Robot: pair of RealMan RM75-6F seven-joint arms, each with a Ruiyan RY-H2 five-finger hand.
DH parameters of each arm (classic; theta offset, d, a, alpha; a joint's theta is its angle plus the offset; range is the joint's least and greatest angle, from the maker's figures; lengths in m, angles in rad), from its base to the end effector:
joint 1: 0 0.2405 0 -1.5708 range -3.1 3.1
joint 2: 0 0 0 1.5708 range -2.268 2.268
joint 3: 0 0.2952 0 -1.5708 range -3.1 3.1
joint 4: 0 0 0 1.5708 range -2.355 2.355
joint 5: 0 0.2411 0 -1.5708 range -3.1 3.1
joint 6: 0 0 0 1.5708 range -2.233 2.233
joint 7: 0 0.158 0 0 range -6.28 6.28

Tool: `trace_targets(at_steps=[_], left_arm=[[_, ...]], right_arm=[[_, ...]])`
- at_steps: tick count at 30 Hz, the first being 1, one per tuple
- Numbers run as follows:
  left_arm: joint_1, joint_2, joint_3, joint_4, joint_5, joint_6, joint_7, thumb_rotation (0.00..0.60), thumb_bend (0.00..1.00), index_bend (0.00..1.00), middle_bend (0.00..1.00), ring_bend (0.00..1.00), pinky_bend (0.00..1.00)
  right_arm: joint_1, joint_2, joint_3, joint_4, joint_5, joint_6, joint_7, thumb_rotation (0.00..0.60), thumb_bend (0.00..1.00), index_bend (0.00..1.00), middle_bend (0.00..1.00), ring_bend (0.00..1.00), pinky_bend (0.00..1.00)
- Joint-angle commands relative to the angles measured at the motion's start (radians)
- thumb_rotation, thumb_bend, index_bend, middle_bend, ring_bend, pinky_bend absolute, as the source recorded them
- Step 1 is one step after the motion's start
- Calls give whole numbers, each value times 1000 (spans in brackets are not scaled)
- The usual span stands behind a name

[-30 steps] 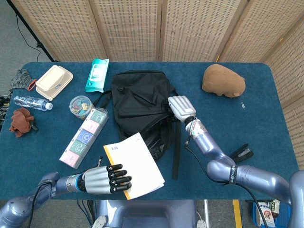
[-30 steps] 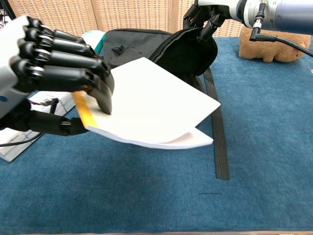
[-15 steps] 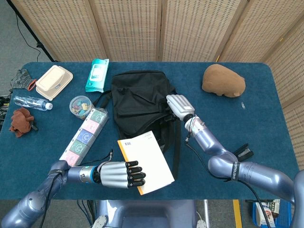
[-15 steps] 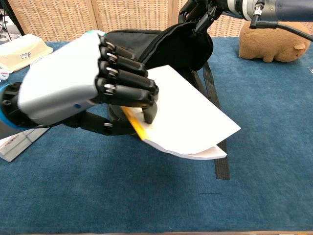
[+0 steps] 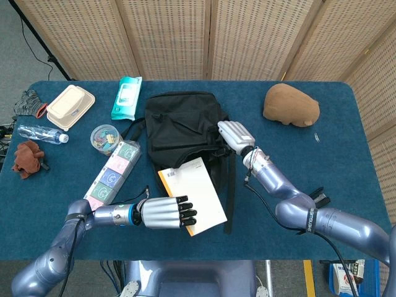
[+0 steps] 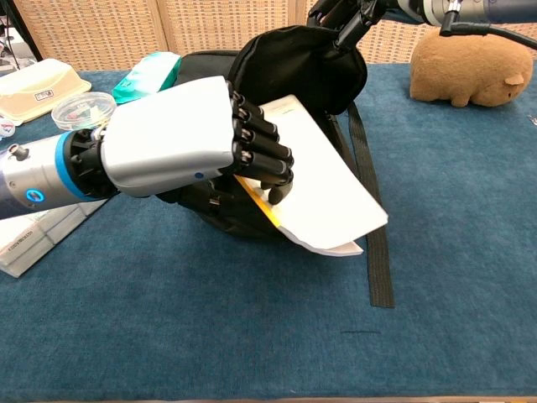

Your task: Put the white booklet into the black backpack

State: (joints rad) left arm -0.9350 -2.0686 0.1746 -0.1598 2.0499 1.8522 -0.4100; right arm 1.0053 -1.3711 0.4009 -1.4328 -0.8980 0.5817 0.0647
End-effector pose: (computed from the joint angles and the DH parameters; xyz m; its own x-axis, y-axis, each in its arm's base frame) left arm -0.1224 0.3599 -0.0956 0.2947 -0.2923 0.9098 -0.0814 -0.9563 -0.2809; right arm -0.0707 -0.4917 0.0191 0.1000 -0.4410 0.8919 -0.9505 -0.3074 -0.0454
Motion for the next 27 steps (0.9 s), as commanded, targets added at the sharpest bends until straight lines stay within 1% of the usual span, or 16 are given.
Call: trace_targets(at_steps=[1,6,12,16,18,22,27], left_arm=[[-27,-2,14,21,-12,-40,-9,600,603,806,652,606,723],[-53,-12,29,37,-34,-122,-30,600,602,806,652,605,723],[-62,-19,36,51,-56,-179,-43,600,602,806,652,601,723],[-80,-25,40,58,-71,-243,-60,600,602,806,652,600,723],[-84,-33,49,53,-74,-251,-75,600,601,806,652,600,723],[-90,-45,78,62,-60,-247,-59,600,601,806,652,600,723],[-105,-53,80,67,-76,-269,-56,600,601,806,652,600,723]], right_arm=[[-3,12,-4,-15,-11,-18,23,600,571,640,599,438,513],[-9,31,-3,-43,-48,-37,69,600,572,641,600,439,513],[-14,31,-5,-43,-89,-40,104,600,572,640,600,439,513],[-18,20,-3,-41,-122,-32,135,600,572,640,600,439,513],[-17,5,8,-24,-137,-10,153,600,572,640,600,439,513],[-6,-18,28,4,-125,24,165,600,571,641,604,442,513],[-2,-1,36,-19,-96,19,181,600,572,641,604,442,513]])
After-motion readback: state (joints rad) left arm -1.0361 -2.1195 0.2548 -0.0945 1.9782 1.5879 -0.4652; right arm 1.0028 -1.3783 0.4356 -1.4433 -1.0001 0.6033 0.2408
